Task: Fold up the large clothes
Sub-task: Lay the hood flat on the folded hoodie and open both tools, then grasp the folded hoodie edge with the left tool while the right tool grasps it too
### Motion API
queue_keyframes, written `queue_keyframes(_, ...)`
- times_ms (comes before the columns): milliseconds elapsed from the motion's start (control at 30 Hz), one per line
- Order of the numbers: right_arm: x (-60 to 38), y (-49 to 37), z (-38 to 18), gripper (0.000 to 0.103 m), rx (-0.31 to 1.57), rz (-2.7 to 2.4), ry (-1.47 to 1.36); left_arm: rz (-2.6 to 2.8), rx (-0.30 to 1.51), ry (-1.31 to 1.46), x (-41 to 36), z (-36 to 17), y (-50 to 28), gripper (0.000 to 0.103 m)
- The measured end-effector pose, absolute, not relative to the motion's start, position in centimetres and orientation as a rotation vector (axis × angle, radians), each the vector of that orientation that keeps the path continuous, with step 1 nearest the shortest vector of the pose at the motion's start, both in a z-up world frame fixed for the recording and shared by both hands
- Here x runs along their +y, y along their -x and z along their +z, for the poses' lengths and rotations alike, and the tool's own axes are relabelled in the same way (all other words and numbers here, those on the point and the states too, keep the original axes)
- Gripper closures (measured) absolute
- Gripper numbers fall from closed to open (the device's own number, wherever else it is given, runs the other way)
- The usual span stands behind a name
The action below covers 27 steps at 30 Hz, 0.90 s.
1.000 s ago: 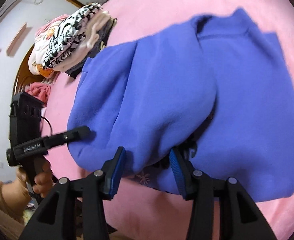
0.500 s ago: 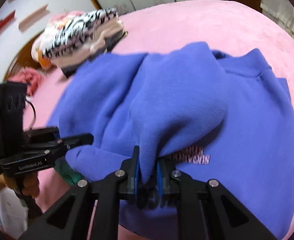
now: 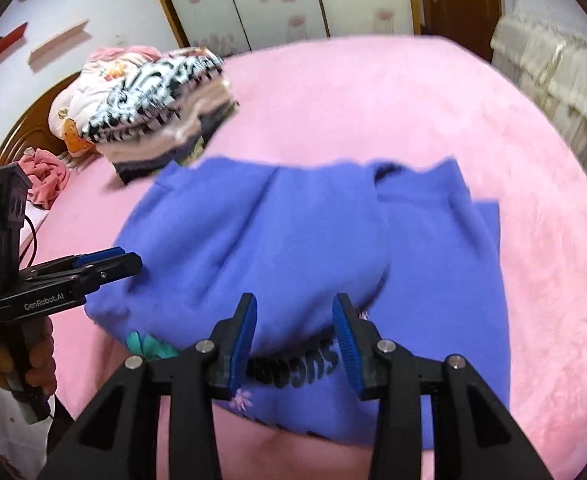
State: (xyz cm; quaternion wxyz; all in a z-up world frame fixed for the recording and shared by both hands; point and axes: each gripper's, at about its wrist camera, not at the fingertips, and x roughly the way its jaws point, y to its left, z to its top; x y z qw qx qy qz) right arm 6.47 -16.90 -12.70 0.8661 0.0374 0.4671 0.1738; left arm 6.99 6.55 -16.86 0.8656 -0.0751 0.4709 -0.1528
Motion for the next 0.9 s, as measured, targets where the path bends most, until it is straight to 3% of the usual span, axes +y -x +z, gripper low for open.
queue_keyframes(100, -15.2, -7.2, -12.6, 0.064, 0.966, 0.432, -0.054, -0.408, 0.979, 0.164, 4.6, -16.3, -7.6, 0.058)
queue_keyframes(167, -14.1, -7.5, -13.2, 0.064, 0.966, 0.475, -0.026, -0.487, 1.020, 0.153, 3.4, -17.2, -8.1, 0.074)
queue_keyframes(233, -13.3, -7.6, -14.0, 0.064, 0.968, 0.493, 0.006, -0.530, 1.060, 0.145, 2.8, -18.2, -8.5, 0.080)
queue_keyframes(333, -13.3, -7.6, -16.1, 0.064, 0.993, 0.492, 0.056, -0.526, 1.106, 0.116, 2.4, -20.3, -8.2, 0.081)
queue_keyframes(467, -13.8, -6.7, -18.5, 0.074, 0.984, 0.494, 0.163, -0.501, 1.128, 0.109, 3.1, -23.3, -7.8, 0.082)
queue_keyframes(900, -13.1, -6.9, -18.9, 0.071, 1.042, 0.463, 0.186, -0.445, 1.156, 0.119, 2.7, -23.2, -8.0, 0.082)
